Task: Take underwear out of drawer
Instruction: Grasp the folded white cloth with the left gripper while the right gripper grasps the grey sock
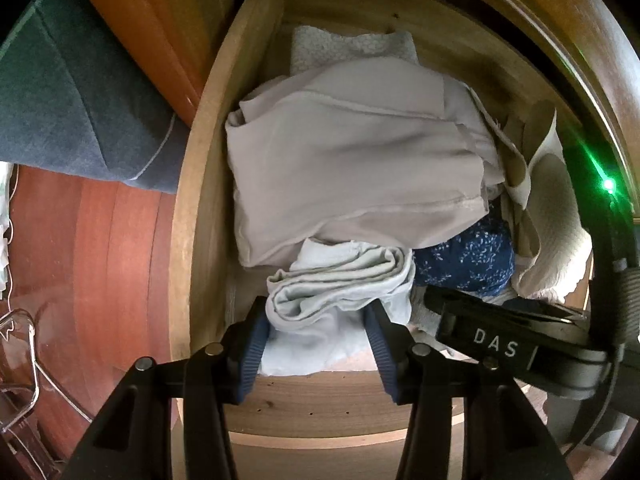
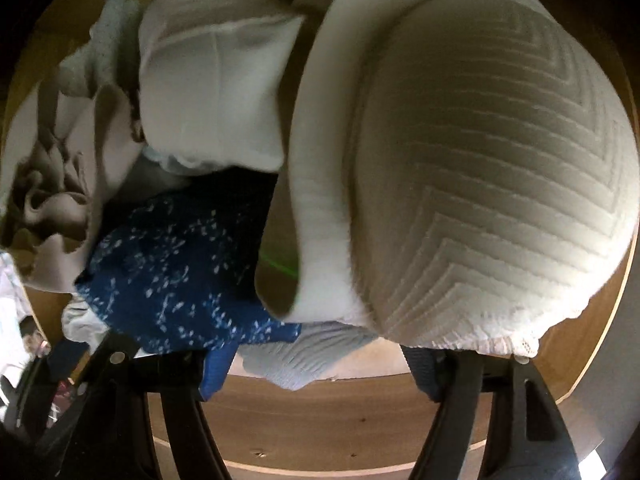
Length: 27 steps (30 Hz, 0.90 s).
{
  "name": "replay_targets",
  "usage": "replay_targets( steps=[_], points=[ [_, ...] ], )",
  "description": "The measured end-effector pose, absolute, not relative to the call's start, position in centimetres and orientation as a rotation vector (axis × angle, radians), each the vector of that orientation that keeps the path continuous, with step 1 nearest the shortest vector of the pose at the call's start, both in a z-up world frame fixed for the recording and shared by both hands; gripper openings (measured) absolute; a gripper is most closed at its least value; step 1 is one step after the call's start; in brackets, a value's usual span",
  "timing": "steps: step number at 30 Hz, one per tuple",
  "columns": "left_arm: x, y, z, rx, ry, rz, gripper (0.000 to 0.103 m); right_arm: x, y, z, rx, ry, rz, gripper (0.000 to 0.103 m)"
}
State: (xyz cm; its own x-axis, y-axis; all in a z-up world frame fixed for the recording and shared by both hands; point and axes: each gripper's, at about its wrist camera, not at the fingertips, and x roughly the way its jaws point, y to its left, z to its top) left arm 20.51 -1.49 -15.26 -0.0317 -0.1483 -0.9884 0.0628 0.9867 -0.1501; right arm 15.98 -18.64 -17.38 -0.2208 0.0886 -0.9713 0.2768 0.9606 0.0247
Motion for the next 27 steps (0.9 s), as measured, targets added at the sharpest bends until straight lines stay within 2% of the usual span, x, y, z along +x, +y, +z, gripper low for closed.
replay_targets(
  steps=[5, 11, 14, 18, 22, 23, 27],
  points=[
    [21.1, -2.2, -15.2, -0.033, 1.599, -0.179, 0.050, 16.1, -18.8, -17.3, 0.157, 1.814, -0.179, 0.064],
    [21.2, -3.4, -15.4, 0.019, 1.608, -0.178, 0.050, 15.5, -21.6, -17.5, 0.180, 1.840, -0.187, 0.062],
    [21.5, -4.0, -15.5, 0.033, 1.607, -0.163, 0.050, 16.0, -22.6, -17.8, 0.223, 1.843, -0.153, 0.065],
    [22.0, -4.5, -15.6, 0.038, 1.629, -0.151, 0.050, 17.0, -21.9, -18.6, 0.165, 1.862, -0.139, 0.075],
    [22.5, -4.4, -15.5, 0.005, 1.654, -0.158, 0.050, 17.6, -21.0, -19.7, 0.138, 1.896, -0.123, 0.075],
    [22.5, -4.2, -15.4, -0.001, 1.655, -0.160, 0.050, 17.7, -21.0, -19.8, 0.143, 1.896, -0.120, 0.074],
    [22.7, -4.3, -15.7, 0.000, 1.661, -0.167, 0.050, 17.3, -21.5, -19.7, 0.137, 1.886, -0.081, 0.050]
  ],
)
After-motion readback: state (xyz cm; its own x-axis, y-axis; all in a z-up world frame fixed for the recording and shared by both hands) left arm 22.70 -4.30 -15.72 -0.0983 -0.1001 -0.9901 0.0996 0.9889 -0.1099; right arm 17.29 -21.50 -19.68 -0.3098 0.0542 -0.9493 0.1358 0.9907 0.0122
